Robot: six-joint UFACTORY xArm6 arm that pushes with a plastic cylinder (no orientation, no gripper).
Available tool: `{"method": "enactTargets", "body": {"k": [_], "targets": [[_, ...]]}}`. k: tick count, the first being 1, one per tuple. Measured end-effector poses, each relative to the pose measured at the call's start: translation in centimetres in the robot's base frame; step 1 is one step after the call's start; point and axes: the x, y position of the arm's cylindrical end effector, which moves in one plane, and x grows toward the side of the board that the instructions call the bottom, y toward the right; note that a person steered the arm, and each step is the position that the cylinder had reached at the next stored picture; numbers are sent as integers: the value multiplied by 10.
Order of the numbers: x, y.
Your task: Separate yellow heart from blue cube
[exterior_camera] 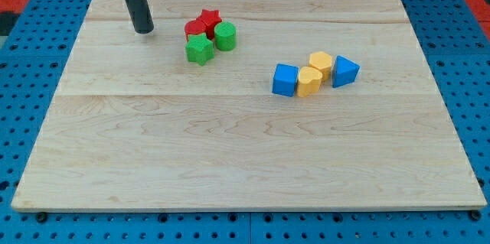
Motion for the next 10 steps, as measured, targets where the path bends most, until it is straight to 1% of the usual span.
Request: {"method": "enactTargets", "body": {"k": [1, 2, 3, 4, 5, 6, 7, 8, 10], "targets": [[6, 0], [25, 6], [71, 29], [145, 57], [216, 121], [220, 194], [220, 234], [220, 250], [217, 250]]}}
